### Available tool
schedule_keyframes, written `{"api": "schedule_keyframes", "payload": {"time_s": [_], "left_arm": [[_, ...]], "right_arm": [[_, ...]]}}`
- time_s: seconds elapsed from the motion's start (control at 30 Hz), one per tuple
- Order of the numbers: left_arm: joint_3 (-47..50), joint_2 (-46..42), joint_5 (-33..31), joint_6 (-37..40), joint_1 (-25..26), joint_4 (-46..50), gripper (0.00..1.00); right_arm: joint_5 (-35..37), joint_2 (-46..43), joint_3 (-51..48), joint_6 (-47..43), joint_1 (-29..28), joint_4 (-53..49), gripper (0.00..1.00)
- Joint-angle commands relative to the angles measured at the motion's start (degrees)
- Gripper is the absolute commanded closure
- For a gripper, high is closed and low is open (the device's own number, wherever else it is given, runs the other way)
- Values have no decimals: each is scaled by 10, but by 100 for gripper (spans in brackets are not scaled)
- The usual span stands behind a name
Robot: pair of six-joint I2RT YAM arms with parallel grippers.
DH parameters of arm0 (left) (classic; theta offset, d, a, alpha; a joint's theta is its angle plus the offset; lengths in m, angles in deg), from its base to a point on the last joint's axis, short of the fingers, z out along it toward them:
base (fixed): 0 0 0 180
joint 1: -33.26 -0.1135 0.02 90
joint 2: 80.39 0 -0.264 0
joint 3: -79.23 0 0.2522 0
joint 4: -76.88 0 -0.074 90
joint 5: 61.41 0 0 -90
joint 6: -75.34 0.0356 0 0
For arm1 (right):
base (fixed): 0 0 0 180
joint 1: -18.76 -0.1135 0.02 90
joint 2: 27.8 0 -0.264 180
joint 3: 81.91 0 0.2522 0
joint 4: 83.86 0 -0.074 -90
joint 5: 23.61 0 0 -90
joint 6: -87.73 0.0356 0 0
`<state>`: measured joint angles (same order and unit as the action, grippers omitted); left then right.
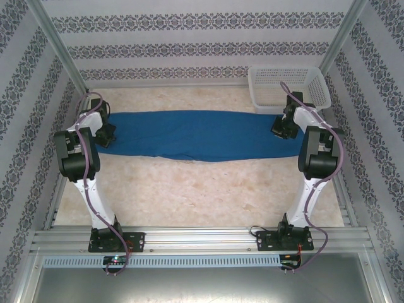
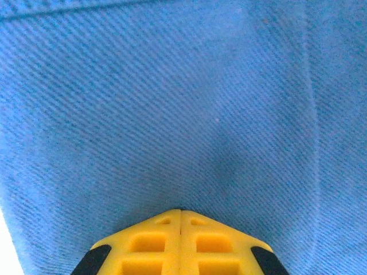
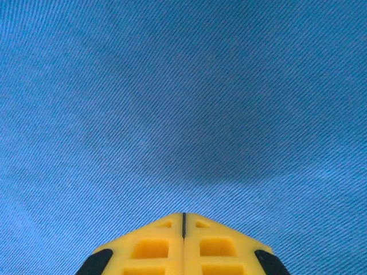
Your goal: Roll up the long pants
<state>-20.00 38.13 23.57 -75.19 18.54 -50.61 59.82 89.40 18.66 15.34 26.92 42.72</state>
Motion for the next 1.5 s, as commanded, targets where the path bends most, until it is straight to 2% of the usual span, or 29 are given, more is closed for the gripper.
{"api": "schedule_keyframes", "payload": {"time_s": [0.0,0.4,0.53,0.67,0.7,0.73,0.77,0.8,0.83,0.93,1.07,1.13,1.3,1.47], "left_arm": [[34,-29,-37,-13,-7,75,100],[124,-101,-72,15,-16,102,100],[150,-119,-79,29,-24,100,100],[172,-153,-66,36,-26,91,98],[173,-166,-51,38,-26,91,91],[176,-182,-35,41,-26,85,66],[182,-197,-20,44,-26,76,39],[186,-217,-6,48,-26,65,7],[187,-234,2,52,-26,58,0],[175,-266,8,61,-26,61,0],[183,-290,26,56,-26,49,0],[192,-295,36,52,-26,39,0],[203,-292,50,53,-26,22,0],[203,-282,48,58,-26,17,0]], "right_arm": [[-29,1,-19,-5,-7,-32,100],[43,-45,-108,-8,-18,-134,100],[83,-87,-166,-10,-17,-144,100],[77,-152,-182,-17,-9,-148,99],[69,-172,-173,-23,-5,-151,83],[60,-191,-157,-29,4,-157,43],[55,-203,-140,-36,12,-163,12],[59,-211,-118,-45,25,-174,2],[65,-210,-84,-56,40,-191,2],[57,-174,-8,-101,87,-209,2],[56,-111,23,-134,139,-178,2],[79,-83,29,-145,152,-169,2],[43,-24,52,-179,157,-189,2],[30,-6,43,-181,156,-182,3]]}}
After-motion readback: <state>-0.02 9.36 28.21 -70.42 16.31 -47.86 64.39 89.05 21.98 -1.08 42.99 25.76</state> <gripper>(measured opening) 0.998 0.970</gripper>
